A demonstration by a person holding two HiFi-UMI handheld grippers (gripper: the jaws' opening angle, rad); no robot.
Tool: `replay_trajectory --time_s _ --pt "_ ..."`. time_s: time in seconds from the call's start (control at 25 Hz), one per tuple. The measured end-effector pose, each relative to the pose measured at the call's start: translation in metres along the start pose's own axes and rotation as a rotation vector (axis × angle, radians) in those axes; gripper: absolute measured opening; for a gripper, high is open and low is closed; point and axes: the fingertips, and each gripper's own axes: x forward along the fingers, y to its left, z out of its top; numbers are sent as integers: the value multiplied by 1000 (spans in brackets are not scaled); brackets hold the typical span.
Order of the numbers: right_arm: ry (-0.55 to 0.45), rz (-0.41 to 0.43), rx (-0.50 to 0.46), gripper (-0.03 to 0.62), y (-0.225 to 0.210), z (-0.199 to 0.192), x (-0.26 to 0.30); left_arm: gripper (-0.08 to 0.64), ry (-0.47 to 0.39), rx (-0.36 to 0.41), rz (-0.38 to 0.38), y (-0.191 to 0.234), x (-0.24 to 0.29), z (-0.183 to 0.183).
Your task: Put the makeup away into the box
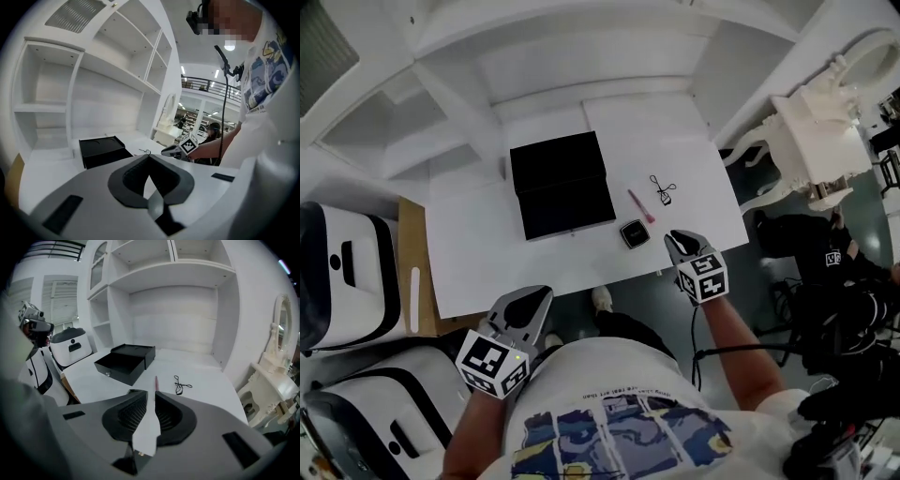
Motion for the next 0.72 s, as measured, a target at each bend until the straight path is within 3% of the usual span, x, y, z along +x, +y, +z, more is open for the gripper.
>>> replay_trajectory --time_s 0.32,0.72 --pt "53 -28 8 82 -70 -8 62 14 40 -22 83 2 23 7" --pt "99 -31 -2 98 -93 -10 107 14 62 -7 100 15 31 14"
